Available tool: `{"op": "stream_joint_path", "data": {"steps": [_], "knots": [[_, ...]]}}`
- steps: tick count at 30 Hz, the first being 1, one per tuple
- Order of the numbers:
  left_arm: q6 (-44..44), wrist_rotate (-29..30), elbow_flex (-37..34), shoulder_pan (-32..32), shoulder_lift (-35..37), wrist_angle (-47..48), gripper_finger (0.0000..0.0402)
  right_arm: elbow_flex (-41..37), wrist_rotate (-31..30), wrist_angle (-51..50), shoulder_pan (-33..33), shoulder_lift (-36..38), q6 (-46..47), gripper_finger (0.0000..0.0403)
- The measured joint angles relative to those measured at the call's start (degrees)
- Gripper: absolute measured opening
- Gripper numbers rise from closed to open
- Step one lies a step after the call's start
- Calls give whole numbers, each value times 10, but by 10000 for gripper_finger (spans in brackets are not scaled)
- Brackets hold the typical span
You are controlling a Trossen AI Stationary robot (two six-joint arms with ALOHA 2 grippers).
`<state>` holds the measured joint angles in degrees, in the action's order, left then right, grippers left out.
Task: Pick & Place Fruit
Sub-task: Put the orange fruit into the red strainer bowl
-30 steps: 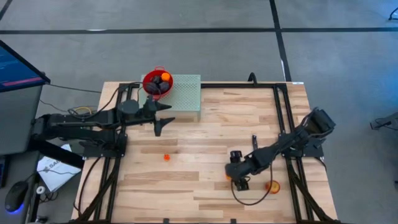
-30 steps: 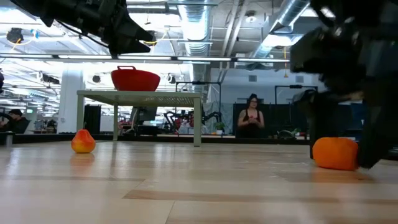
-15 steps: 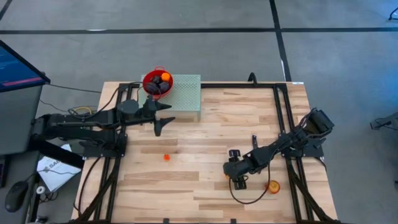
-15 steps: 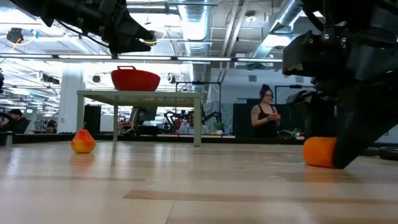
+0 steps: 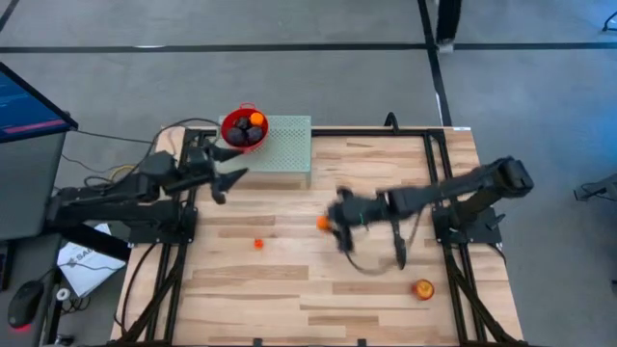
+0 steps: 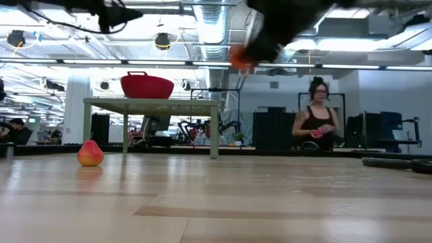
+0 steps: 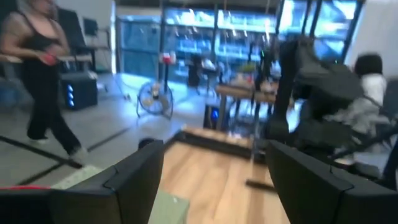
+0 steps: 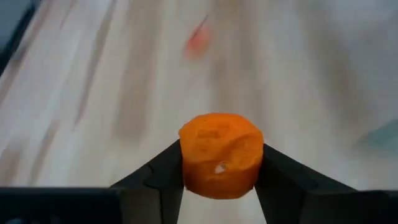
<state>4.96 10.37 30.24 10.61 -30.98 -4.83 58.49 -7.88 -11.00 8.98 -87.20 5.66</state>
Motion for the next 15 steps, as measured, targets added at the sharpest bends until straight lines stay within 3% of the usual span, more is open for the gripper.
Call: {"op": "stream_joint_path", "data": {"steps": [4, 8, 15], "knots": [[1, 24, 0, 0, 40, 36, 278, 100, 8, 70, -92, -37, -86, 160], [2, 38, 0, 0, 47, 81, 278, 218, 36, 113, -164, -121, -168, 150], [15, 38, 0, 0, 34, 99, 278, 432, 55, 118, -250, -292, -183, 161]]}}
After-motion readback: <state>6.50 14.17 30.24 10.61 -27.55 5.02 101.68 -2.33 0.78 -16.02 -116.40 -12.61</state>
